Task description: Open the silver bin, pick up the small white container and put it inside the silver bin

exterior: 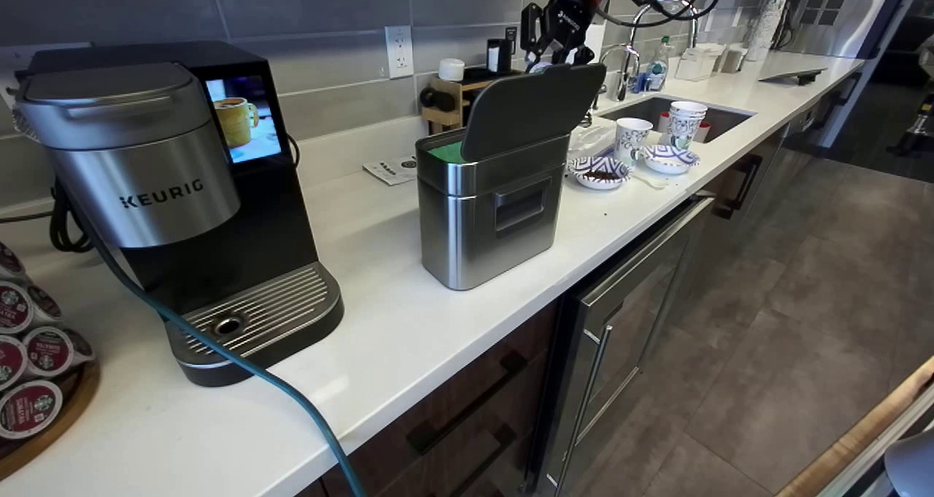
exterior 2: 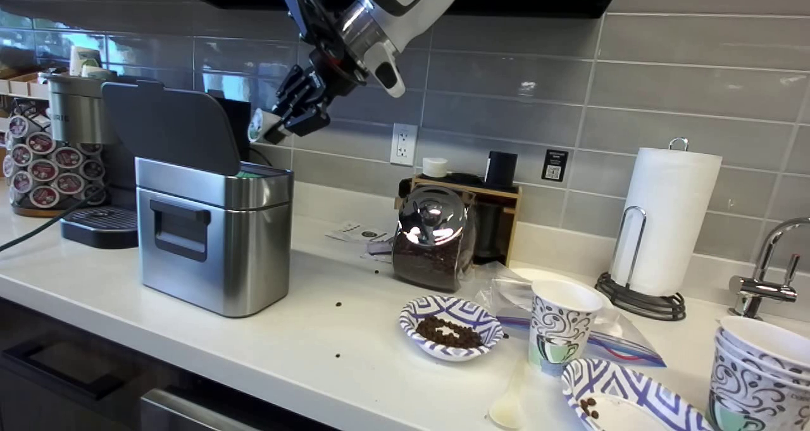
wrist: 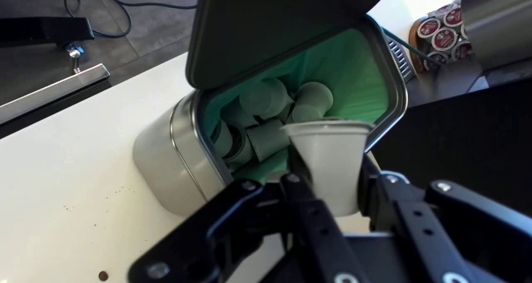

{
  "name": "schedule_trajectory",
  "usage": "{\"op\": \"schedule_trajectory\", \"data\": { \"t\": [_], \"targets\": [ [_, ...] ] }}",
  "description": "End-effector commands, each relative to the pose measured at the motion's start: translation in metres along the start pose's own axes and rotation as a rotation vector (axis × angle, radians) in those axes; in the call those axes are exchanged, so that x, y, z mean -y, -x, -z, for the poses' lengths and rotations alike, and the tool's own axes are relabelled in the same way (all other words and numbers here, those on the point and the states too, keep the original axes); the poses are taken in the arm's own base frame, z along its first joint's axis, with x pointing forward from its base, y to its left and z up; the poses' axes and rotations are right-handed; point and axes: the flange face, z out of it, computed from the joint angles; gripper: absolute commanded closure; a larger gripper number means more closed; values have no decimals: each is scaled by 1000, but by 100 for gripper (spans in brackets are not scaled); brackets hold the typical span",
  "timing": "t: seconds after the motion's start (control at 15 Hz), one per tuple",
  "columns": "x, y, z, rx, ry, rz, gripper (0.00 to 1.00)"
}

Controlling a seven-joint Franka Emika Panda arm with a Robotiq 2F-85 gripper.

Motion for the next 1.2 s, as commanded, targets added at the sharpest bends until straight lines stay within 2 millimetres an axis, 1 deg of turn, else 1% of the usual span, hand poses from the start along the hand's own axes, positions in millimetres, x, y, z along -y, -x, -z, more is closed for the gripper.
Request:
{"op": "schedule_trajectory", "data": {
  "t": [0.0,0.07,0.13,0.2,0.33,0.4,0.47,0.67,0.87,1.0,1.13],
  "targets": [
    [5,-12,-11,46,-12,23,45],
    [5,-14,-12,50,-11,24,44],
    [5,-16,-13,50,-10,26,38],
    [7,-16,-13,47,-8,25,29],
    [9,-17,-13,47,-7,30,15],
    [10,-17,-13,49,-7,33,6],
    [11,-15,-11,50,-6,33,1],
    [15,-3,-3,67,-9,54,0],
    [23,24,6,119,4,111,0],
    [27,49,13,153,30,134,0],
    [34,71,24,127,57,160,0]
  ]
}}
